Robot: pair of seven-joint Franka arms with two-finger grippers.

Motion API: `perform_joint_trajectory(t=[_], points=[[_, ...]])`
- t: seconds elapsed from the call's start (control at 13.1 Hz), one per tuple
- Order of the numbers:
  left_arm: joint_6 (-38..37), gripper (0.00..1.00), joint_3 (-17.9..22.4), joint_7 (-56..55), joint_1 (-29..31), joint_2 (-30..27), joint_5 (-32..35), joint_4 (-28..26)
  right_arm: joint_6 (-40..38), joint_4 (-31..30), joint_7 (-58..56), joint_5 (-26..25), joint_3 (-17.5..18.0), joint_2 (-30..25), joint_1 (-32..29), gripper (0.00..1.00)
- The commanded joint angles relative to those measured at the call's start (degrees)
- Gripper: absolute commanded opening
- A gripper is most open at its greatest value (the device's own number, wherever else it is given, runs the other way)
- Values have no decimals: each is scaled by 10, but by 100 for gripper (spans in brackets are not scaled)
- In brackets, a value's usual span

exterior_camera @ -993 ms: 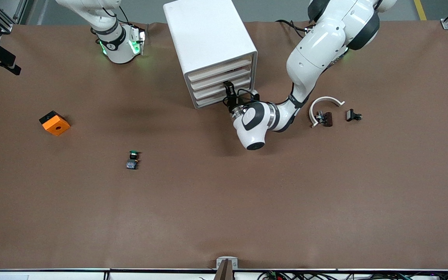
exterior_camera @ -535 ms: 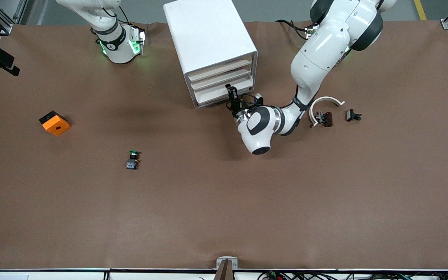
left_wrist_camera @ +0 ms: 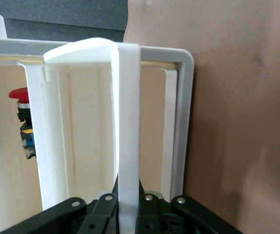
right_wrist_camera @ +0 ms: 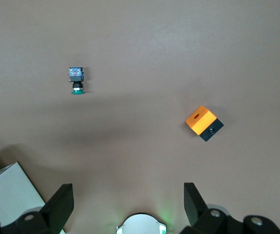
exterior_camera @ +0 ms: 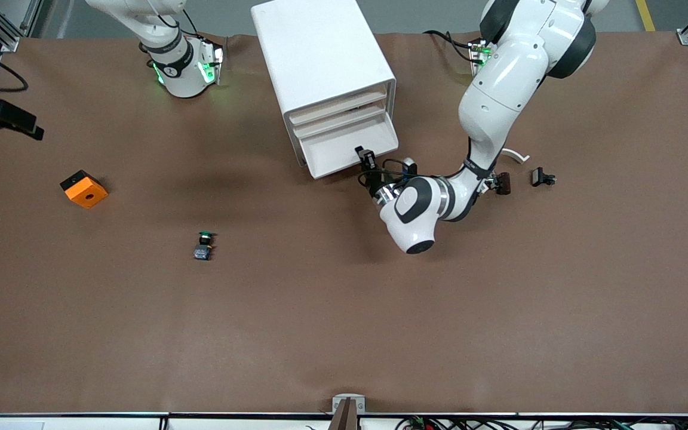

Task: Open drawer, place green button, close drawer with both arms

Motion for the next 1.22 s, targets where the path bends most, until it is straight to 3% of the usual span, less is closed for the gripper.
perform_joint_trajectory(t=[0.0,0.15,0.69,0.76,0.84,0.92,1.15], points=[[24,2,42,0,-4,14,11,23,0,22,-5,-5,3,19,-4,100],[23,2,52,2,11,12,10,36,1,27,-8,-4,3,56,-7,100],[23,7,53,11,79,12,12,55,27,26,-10,-37,4,77,-9,100],[24,14,53,12,84,11,12,56,28,24,-11,-28,4,77,-10,100],[24,47,53,19,91,9,12,59,28,19,-6,-18,3,76,-7,100],[23,99,52,26,92,8,12,59,29,12,4,-18,4,75,-1,100],[23,100,50,26,89,-5,11,76,112,-28,15,26,6,75,3,100]])
